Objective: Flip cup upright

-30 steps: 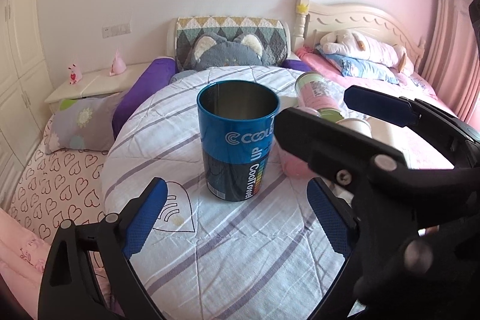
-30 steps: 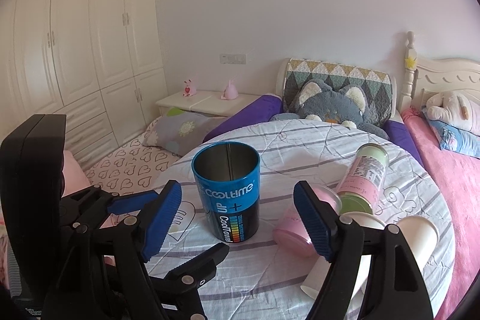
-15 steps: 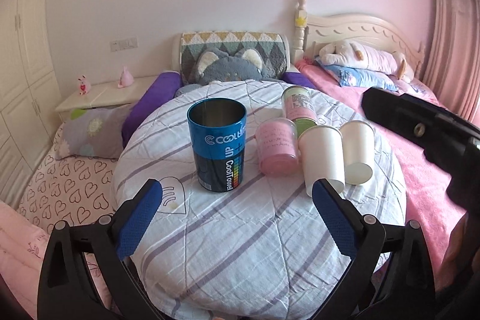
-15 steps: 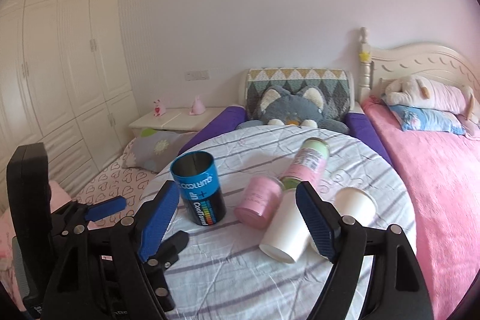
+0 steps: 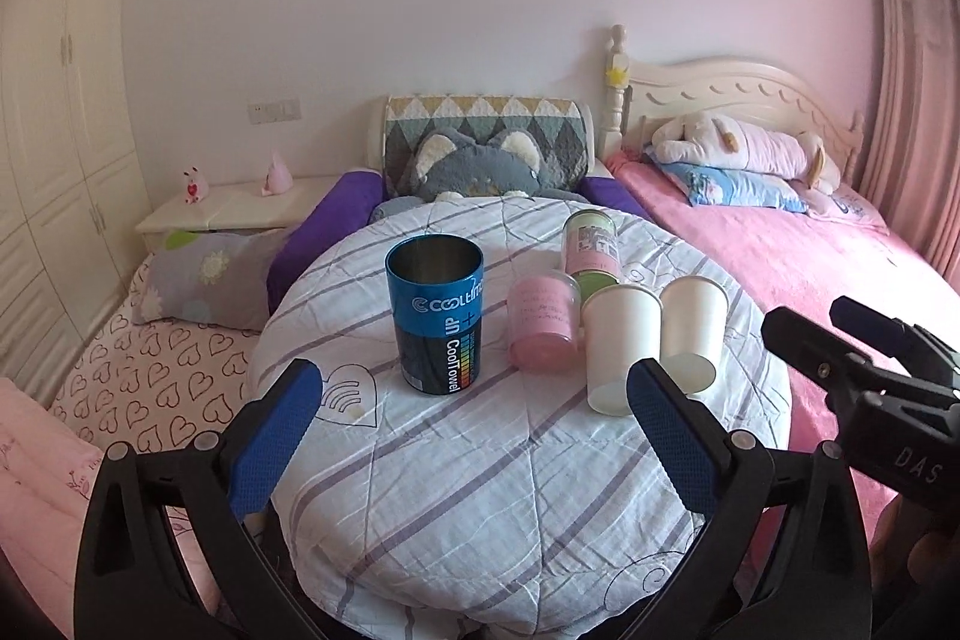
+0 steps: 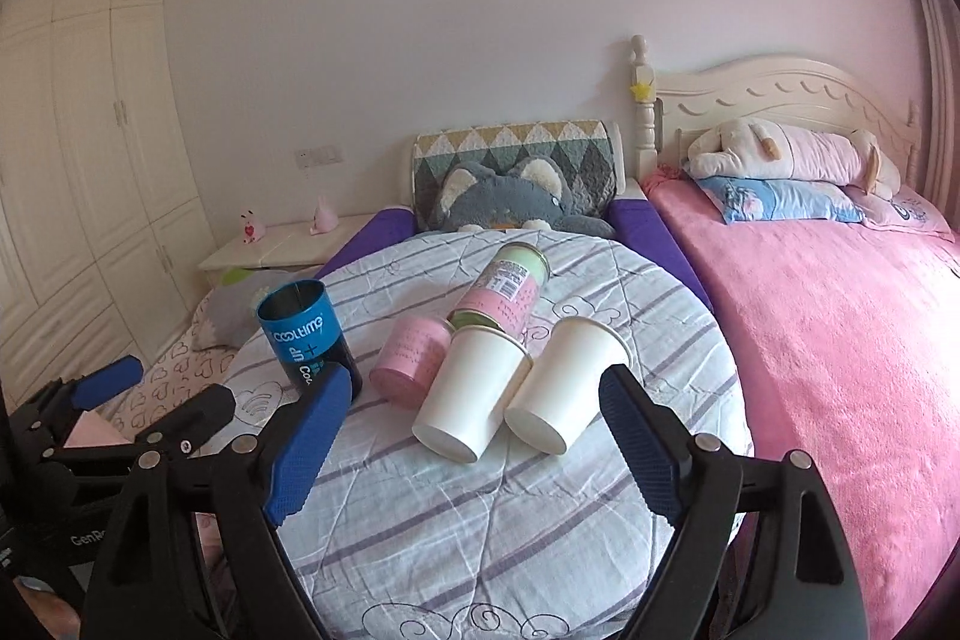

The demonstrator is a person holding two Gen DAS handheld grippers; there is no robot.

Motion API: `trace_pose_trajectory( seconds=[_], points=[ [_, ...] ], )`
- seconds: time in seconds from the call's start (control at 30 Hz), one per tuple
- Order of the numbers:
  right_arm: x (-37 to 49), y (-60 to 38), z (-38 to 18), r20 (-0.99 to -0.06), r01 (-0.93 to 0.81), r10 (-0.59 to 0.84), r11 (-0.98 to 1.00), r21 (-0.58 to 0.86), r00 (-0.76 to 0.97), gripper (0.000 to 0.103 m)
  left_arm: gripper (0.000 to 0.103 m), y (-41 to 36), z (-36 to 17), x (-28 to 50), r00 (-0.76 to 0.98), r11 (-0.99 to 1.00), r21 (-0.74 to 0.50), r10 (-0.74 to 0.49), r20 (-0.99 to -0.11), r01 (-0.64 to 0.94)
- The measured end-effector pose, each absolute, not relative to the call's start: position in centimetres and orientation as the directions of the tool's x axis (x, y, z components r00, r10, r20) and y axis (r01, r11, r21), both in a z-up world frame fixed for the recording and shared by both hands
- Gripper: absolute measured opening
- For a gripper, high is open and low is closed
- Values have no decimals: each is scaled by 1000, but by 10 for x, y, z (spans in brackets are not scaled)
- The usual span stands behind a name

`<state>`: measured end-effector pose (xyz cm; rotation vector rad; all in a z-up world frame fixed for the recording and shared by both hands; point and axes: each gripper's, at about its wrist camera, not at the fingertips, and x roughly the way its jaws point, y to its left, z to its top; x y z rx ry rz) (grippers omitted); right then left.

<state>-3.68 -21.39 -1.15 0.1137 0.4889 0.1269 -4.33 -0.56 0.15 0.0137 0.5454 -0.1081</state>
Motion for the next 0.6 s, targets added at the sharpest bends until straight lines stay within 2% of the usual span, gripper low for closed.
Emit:
trace_pose_trajectory(
  seconds=[0.6],
  points=[
    [-37,-218,-26,-524,-75,135,988,135,841,86,103,-15,-9,-36,827,996,-1,-76,-556,91]
  ],
)
